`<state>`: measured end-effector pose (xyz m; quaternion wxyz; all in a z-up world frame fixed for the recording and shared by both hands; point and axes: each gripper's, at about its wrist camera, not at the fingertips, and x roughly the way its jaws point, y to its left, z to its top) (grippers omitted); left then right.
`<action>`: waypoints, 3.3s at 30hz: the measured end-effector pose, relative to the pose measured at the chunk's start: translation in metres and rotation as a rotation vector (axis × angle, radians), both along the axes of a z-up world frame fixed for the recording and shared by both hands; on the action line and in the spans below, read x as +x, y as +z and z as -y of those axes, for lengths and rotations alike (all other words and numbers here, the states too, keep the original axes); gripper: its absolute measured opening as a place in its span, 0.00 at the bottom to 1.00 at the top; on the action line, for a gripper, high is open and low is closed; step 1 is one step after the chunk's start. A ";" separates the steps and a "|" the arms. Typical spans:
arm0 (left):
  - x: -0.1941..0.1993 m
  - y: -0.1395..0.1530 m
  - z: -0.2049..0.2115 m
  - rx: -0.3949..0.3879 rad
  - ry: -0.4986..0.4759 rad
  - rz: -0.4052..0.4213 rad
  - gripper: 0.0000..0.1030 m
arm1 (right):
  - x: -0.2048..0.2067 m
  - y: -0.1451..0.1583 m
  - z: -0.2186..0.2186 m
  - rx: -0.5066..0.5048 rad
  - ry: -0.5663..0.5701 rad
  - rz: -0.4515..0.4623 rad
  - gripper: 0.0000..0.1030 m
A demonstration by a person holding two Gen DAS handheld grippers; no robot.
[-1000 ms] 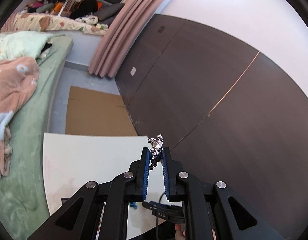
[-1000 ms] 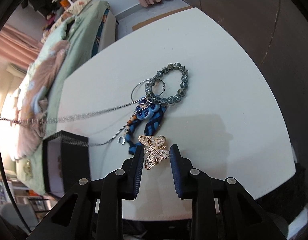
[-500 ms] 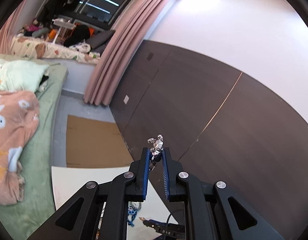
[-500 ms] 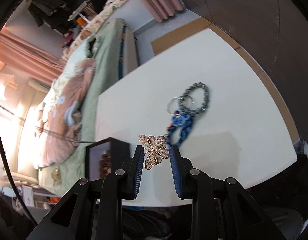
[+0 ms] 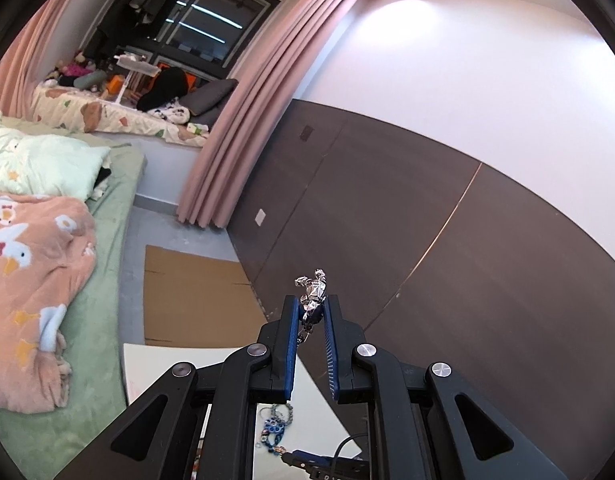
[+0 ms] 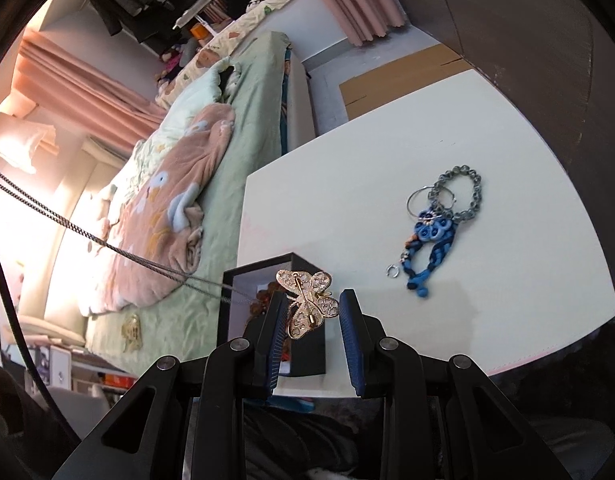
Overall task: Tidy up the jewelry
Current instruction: 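Grasp the gold butterfly pendant with the right tool while left tool holds the chain, then lower the butterfly pendant into the black box with the right tool while left tool drops the silver charm there, then move the left tool over the blue braided keychain on the table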
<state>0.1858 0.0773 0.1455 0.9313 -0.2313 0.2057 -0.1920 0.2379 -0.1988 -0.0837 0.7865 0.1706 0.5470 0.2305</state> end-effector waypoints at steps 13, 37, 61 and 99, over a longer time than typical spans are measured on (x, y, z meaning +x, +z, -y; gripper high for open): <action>0.008 -0.061 0.008 0.049 -0.013 -0.117 0.13 | -0.011 -0.005 -0.010 -0.003 0.003 -0.010 0.27; 0.035 -0.246 -0.013 -0.075 -0.013 -0.572 0.34 | -0.006 -0.023 -0.037 -0.016 0.026 -0.047 0.27; 0.001 -0.241 -0.020 -0.090 0.042 -0.541 0.51 | -0.021 -0.028 -0.015 -0.004 -0.010 -0.005 0.68; 0.051 -0.220 0.153 0.355 -0.093 -0.430 0.99 | -0.031 -0.044 0.182 0.054 -0.396 0.036 1.00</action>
